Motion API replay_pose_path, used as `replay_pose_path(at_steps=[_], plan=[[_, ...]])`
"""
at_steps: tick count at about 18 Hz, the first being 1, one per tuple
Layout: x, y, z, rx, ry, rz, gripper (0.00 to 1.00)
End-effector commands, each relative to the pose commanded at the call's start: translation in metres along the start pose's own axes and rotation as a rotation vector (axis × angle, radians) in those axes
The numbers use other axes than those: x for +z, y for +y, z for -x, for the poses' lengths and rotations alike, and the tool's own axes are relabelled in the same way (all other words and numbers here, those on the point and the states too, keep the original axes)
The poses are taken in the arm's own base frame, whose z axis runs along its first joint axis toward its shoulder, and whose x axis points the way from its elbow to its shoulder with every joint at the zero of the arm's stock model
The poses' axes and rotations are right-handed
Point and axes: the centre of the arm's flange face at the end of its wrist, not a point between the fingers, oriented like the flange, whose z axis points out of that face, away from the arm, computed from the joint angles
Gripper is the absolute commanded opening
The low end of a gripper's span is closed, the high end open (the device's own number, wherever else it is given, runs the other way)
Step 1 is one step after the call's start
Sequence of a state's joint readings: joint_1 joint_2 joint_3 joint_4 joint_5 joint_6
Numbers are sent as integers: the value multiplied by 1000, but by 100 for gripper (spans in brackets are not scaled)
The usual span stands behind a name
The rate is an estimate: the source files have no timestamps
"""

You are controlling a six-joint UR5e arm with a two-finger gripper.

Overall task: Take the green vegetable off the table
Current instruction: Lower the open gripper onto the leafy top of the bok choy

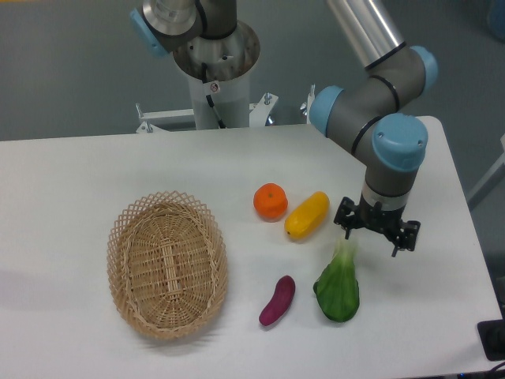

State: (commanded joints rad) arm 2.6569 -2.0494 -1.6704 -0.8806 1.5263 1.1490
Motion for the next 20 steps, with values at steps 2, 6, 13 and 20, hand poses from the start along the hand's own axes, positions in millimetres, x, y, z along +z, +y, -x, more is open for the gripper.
replay_pose_path(at_steps=[2, 6, 13, 20], plan=[[7, 2, -6, 4, 14, 6, 100], [22, 3, -8, 3, 9, 6, 100], [39, 0, -16, 11, 22, 23, 100], [46, -2, -20, 20, -6, 16, 100]])
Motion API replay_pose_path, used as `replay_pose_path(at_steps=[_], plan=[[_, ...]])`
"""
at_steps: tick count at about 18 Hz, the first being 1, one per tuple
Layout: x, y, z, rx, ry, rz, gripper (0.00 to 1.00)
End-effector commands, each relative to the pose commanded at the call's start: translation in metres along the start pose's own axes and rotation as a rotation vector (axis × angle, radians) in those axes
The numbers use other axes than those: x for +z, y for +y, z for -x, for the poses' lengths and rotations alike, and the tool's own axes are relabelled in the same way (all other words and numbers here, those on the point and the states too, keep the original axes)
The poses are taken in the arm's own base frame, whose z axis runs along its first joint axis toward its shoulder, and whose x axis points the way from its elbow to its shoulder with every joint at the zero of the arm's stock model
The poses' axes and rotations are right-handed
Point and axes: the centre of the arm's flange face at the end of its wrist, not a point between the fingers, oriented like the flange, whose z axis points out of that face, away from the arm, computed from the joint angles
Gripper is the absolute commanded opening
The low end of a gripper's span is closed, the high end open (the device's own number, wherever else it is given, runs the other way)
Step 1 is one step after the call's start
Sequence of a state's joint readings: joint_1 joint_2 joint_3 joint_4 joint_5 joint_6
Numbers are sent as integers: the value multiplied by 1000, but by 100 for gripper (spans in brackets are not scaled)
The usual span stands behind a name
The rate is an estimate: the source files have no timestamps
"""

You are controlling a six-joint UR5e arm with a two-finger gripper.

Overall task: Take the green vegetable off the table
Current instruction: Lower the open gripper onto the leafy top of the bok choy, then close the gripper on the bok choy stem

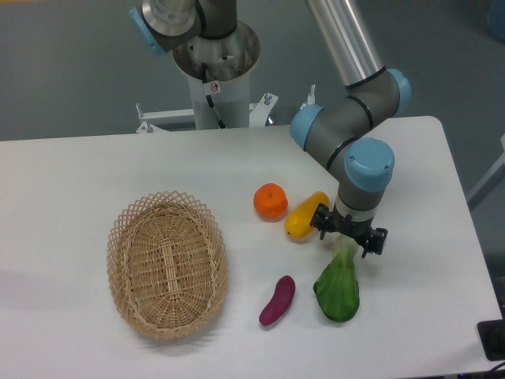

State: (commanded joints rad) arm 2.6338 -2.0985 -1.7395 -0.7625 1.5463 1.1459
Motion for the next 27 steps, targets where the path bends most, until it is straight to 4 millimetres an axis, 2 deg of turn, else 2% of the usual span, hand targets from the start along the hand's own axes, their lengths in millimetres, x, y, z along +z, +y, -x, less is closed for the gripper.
replay_pose_path(at_steps=[1, 3, 5, 7, 13, 17, 20, 23, 27], plan=[[-1, 0, 1, 3, -11, -2, 90], [-2, 0, 2, 6, -16, 1, 63], [-2, 0, 2, 11, -17, 1, 50], [-3, 0, 3, 11, -19, 1, 44], [-13, -2, 8, 13, -38, -8, 39], [-33, 2, 28, 10, -92, -35, 39], [-59, 2, 41, 6, -138, -61, 39], [-86, -7, 45, 0, -159, -133, 39], [-124, -20, 38, -25, -162, -262, 39]])
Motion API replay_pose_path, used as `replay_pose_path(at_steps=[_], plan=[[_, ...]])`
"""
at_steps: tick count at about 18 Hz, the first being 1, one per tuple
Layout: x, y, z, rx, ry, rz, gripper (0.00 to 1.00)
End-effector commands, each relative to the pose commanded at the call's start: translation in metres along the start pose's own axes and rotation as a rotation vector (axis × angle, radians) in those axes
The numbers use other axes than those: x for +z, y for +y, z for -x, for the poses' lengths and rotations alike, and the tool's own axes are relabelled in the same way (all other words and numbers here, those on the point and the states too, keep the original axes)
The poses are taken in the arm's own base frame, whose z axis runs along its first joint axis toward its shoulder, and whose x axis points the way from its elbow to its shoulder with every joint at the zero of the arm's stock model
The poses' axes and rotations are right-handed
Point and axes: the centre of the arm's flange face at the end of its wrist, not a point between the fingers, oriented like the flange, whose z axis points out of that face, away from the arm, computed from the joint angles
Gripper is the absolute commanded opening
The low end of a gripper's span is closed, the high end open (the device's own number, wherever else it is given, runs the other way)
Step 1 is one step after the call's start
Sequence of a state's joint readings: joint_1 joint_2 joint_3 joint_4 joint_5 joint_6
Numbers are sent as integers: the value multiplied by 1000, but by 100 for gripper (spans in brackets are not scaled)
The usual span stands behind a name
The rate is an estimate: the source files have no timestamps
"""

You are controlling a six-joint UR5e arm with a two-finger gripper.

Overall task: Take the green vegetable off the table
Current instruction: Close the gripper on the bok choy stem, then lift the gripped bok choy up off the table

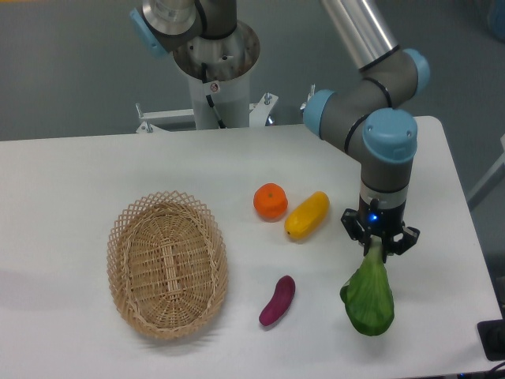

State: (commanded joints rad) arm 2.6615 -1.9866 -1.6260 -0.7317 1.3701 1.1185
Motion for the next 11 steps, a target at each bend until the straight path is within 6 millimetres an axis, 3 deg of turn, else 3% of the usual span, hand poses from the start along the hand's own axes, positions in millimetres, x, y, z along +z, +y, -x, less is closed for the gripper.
replay_pose_path(at_steps=[6, 11], plan=[[-49, -23, -17, -90, 3, -125, 39], [-51, -30, -22, -117, 14, -143, 39]])
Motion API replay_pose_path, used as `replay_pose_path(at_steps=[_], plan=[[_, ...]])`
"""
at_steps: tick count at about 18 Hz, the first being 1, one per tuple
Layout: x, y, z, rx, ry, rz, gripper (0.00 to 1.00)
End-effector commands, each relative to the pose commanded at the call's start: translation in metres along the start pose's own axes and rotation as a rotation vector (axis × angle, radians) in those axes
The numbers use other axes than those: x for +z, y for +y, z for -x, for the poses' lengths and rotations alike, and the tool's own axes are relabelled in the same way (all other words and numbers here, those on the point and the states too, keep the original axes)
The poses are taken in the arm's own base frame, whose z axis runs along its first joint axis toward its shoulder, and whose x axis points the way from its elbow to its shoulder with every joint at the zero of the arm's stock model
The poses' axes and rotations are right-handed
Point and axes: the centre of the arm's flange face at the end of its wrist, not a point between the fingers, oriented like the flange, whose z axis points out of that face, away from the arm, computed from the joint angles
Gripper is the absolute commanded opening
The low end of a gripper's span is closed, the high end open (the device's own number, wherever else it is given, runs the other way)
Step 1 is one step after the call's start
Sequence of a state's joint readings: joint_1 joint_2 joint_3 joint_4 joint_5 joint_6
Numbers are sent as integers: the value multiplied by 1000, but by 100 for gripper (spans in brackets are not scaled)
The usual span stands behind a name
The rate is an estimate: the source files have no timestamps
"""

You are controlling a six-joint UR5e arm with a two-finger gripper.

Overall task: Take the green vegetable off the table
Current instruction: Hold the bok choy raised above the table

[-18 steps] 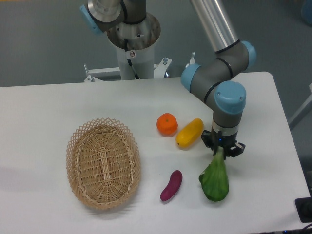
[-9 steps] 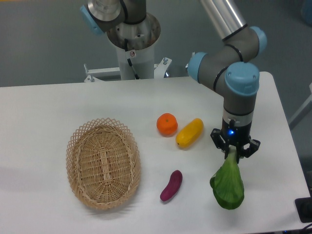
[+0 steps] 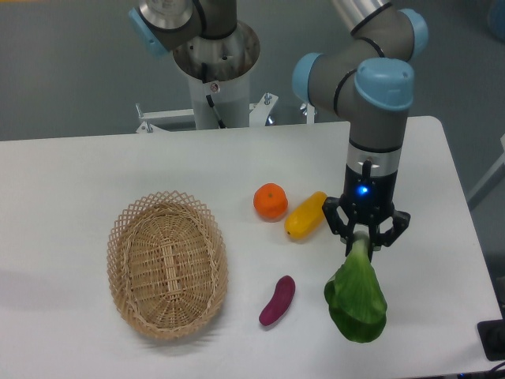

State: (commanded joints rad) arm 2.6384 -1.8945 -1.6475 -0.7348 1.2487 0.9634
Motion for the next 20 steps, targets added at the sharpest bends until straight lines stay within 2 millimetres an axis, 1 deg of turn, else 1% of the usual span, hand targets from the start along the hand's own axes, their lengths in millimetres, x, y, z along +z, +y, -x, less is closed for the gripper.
replay_pose_path(at_steps=[6, 20], plan=[[-6, -6, 3, -7, -12, -13, 39], [-4, -4, 5, -8, -6, -18, 39]])
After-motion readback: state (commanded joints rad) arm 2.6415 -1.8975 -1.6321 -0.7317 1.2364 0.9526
